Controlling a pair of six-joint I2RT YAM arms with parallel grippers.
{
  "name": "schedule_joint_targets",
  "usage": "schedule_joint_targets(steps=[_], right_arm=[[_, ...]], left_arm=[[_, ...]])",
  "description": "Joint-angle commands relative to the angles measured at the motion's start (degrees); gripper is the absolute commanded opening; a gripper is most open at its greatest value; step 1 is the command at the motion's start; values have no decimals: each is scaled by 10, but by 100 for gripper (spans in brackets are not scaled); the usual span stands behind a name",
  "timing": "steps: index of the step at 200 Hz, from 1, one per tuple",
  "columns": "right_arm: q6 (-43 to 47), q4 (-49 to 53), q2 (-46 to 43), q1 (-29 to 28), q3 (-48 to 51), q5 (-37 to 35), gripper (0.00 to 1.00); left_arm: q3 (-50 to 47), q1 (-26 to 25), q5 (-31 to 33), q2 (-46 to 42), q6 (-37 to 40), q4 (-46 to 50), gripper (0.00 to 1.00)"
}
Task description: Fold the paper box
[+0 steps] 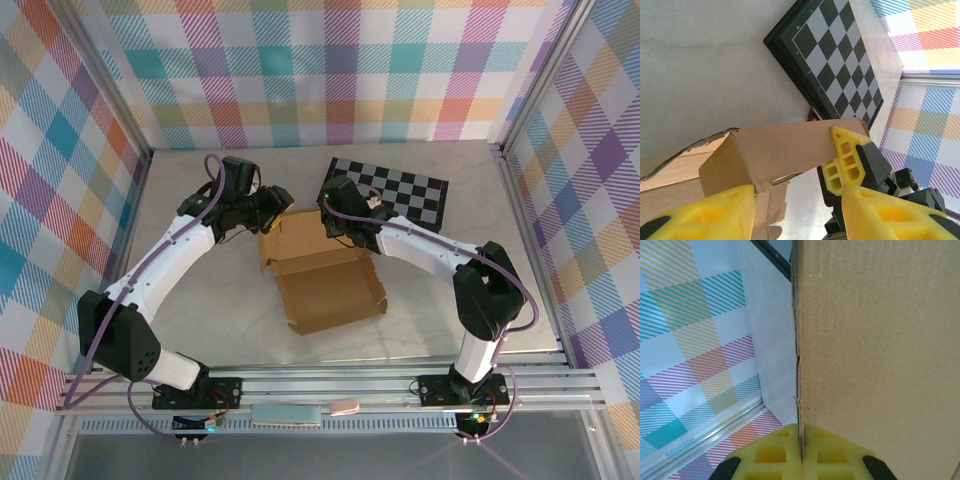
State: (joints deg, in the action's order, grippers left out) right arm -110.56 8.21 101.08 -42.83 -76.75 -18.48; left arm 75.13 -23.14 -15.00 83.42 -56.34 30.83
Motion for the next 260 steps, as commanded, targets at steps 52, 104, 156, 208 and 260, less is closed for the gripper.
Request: schedule_joint_targets(steps=[52, 104, 156, 208, 260], right_arm=[[28, -44, -15, -2, 22, -16, 0], [104, -185, -45, -4, 117, -20, 0], [139, -340, -26, -8, 160, -13, 0], [157, -392, -49, -6, 222, -18, 0], [148, -468, -31, -5, 267, -3, 0]], left_arm=[[47, 38, 20, -37, 80, 63, 51], [-101, 77, 106, -162, 188, 66, 45], [-266, 95, 89, -239, 225, -60, 26], [-307, 110, 69, -217, 259, -140, 20], [-389, 116, -15, -216, 384, -236, 12]])
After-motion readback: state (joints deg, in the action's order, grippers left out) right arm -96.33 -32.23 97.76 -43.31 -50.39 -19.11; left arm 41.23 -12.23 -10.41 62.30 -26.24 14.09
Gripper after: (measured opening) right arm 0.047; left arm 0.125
